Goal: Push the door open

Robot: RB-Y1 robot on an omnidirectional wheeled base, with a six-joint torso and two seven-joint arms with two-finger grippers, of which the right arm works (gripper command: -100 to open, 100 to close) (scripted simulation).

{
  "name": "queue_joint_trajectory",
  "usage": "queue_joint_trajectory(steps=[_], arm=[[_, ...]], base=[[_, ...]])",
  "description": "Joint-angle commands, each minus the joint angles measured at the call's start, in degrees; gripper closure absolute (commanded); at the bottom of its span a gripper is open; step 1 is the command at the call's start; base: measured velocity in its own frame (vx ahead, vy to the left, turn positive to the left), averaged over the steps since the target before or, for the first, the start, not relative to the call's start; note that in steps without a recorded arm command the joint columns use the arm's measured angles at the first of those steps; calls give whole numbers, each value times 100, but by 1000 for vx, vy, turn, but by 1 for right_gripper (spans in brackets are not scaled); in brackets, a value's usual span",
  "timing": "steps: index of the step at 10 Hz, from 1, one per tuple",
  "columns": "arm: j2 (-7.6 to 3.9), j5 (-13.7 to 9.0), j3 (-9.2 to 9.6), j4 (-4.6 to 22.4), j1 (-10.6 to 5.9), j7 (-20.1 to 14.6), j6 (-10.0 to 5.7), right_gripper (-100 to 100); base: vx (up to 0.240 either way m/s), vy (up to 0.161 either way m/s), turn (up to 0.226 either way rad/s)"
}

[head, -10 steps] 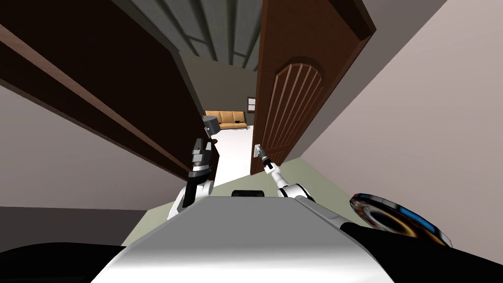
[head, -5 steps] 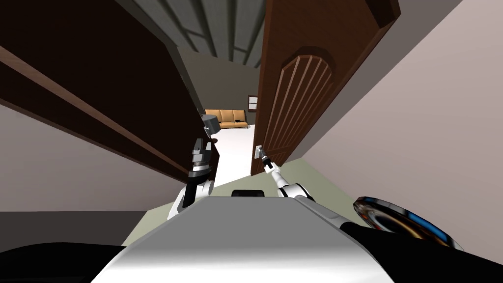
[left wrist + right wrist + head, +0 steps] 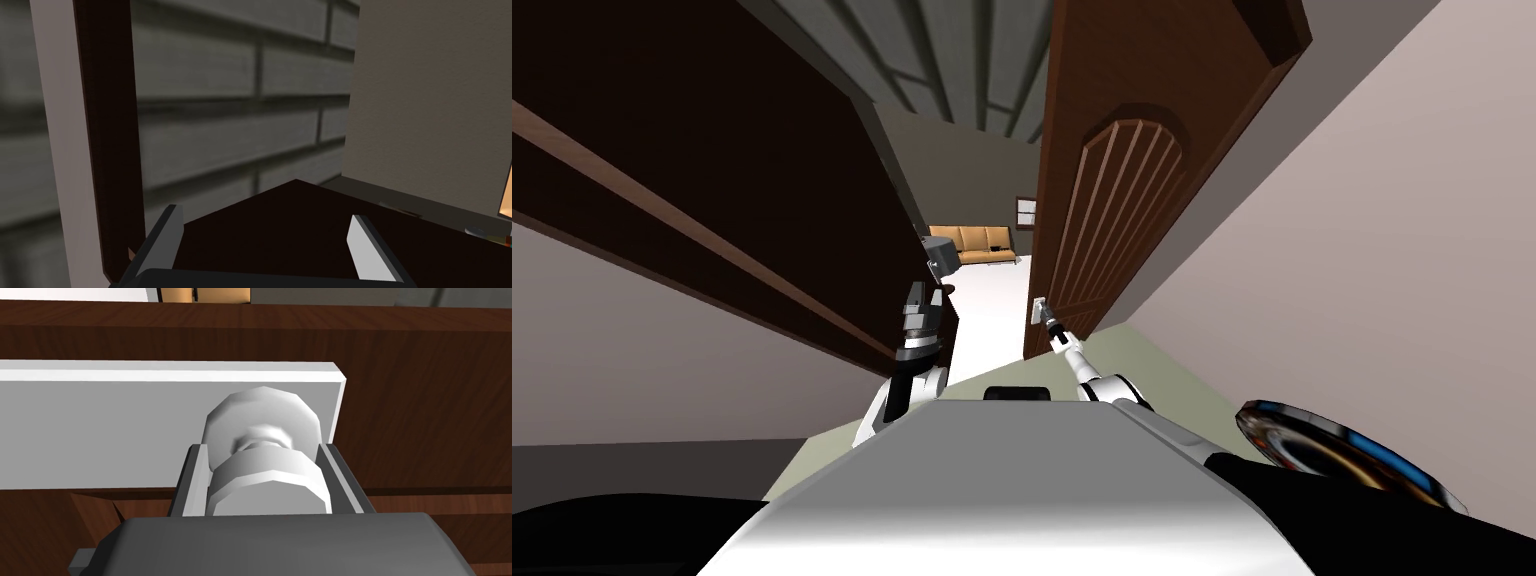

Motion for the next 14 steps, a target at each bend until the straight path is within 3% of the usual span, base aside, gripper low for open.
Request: queue_joint_trajectory(steps=[1,14], arm=[[-29,-36,-90,-34,-36,52,-21,100],[-154,-299,-698,9,25,426,55,100]], base=[[130,96,-39],[137,97,-42]])
